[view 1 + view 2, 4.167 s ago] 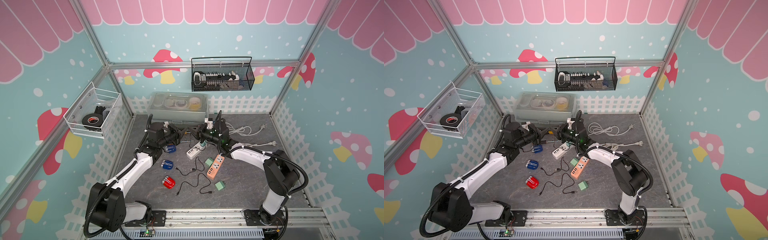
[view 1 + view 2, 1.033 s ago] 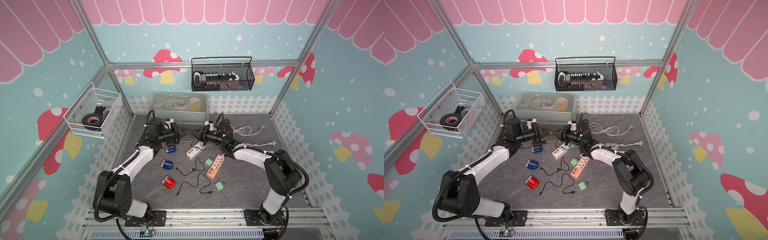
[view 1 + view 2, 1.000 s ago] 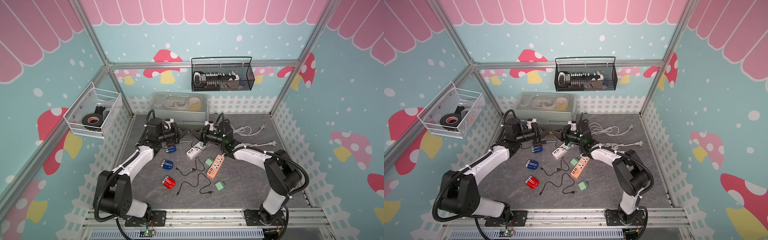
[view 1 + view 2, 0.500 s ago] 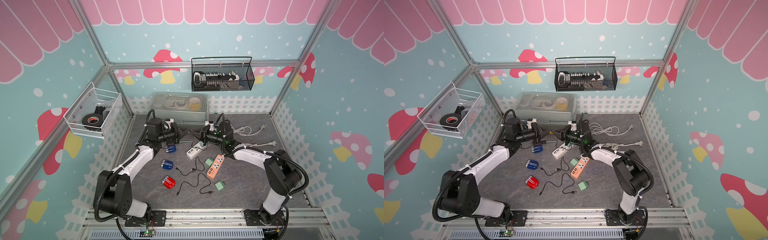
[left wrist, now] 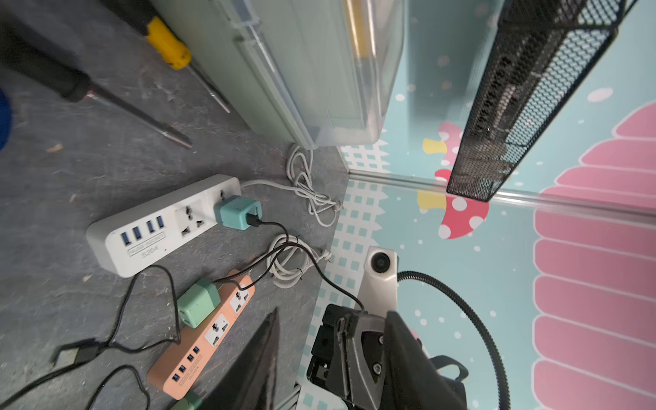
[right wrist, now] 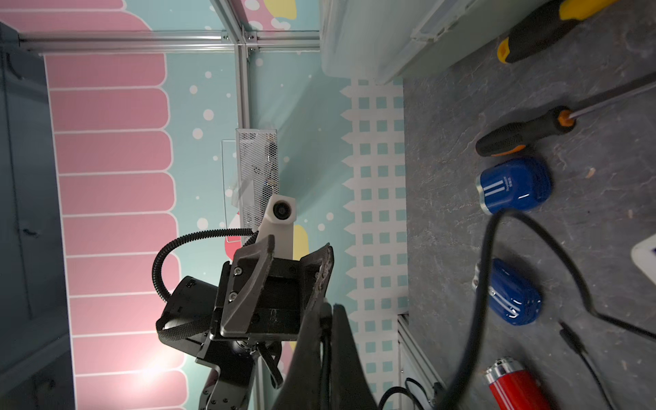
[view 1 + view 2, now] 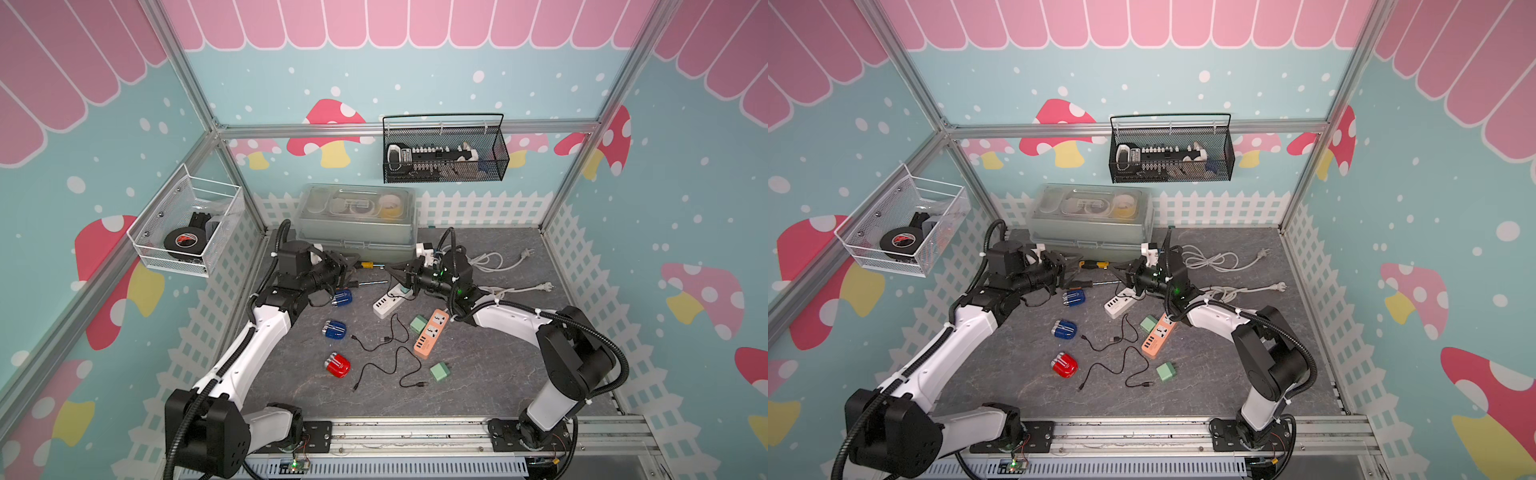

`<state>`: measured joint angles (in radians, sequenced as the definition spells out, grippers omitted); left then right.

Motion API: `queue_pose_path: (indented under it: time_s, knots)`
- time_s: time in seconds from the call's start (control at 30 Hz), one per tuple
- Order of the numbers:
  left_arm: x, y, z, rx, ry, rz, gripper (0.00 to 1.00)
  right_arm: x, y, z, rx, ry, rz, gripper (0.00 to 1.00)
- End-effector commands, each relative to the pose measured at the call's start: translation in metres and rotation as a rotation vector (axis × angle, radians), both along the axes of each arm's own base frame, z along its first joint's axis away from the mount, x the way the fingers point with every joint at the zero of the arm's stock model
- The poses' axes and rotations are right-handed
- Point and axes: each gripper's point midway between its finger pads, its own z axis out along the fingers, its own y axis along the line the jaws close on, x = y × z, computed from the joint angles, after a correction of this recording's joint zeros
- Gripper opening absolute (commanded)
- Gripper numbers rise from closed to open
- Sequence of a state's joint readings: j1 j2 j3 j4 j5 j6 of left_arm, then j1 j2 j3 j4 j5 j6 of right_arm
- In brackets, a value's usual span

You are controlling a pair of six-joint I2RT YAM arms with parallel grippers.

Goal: Charge the electric shaver
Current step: Pick up the charging cable from the center of the board.

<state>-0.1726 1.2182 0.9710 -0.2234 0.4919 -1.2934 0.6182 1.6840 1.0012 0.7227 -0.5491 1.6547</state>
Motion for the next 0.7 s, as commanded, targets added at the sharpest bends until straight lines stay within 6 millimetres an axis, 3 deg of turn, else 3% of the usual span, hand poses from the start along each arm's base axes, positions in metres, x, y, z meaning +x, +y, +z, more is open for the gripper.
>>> queue_pose_path:
  time_s: [0.0,0.07,0.33,0.53,0.67]
  knots:
    - [-0.016,0.024,-0.062,0.074,0.211,0.152,0.37,-0.017,0.001,0.024,-0.02,-0.287,0.054,0.0]
    - [-0.021,0.027,-0.074,0.07,0.252,0.185,0.38,-0.024,0.001,0.023,-0.024,-0.364,0.072,0.0]
    - [-0.037,0.043,-0.119,0.057,0.427,0.332,0.53,-0.044,-0.001,0.016,-0.059,-0.547,0.079,0.0]
    - [-0.022,0.056,-0.141,0.039,0.505,0.451,0.61,-0.039,-0.007,-0.006,-0.158,-0.53,0.038,0.0]
    - [-0.015,0.066,-0.167,0.057,0.646,0.515,0.61,-0.036,-0.005,-0.004,-0.15,-0.521,0.034,0.0]
